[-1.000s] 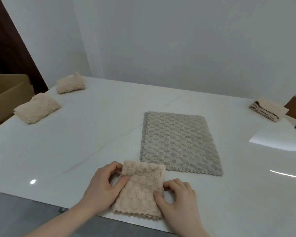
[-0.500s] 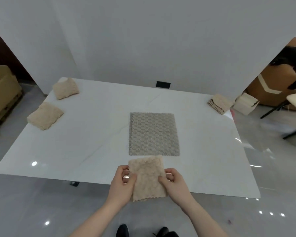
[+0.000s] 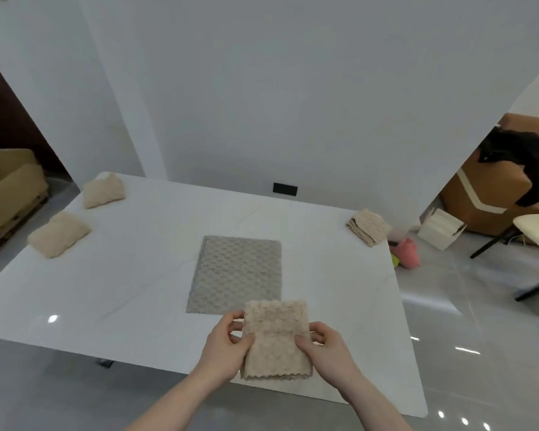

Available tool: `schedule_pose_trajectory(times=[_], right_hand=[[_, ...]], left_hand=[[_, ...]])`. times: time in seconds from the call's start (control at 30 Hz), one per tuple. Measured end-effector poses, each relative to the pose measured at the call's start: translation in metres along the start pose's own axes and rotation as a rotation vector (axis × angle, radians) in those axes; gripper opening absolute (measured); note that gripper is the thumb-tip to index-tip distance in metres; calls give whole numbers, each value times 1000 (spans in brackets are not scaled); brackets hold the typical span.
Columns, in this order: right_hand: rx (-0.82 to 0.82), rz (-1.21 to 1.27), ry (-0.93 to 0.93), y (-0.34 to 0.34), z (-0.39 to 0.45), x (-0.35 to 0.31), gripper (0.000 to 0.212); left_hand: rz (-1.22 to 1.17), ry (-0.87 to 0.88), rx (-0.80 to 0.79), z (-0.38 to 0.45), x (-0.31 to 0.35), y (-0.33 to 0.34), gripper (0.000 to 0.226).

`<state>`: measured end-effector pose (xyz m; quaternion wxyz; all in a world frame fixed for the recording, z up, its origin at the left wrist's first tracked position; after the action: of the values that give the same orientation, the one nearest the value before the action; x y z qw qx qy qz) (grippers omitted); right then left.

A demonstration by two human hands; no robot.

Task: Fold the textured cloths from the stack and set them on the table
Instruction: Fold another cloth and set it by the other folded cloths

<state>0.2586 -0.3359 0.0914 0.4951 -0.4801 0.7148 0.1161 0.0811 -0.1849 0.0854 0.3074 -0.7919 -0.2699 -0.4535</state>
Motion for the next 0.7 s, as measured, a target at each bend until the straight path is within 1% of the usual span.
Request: schedule_pose_trajectory(times=[0.13,0.33,0.4,0.5,0.7], right_hand=[[-92,-19,5,-36,21,4,13],[-173,-17,-4,-49,53,-6,18],[-168,-23,-6,-53,65,-8,19],[-134,-38,2,-67,80,-7,14],[-87,-84,4,-105,104,-2,10]], left_hand=[[-10,-9,67,-1,18,32,28],[-8,-44,169,14,30,41,28],[-2,-57,173,26,32,44,27],[1,-53,163,45,37,56,27],[-14,-44,131,70,50,94,25]])
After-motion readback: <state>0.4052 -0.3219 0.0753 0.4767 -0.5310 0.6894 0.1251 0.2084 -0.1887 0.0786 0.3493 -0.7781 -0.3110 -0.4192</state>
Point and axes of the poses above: each hand's wrist, its own z-axis towards the middle knuckle, its own y-axis out of the palm, x = y × z, the point moved 8 cm from there along z, towards the middle knuckle, and after that the axes turned 1 degree about -y, right-handed, at the moved point
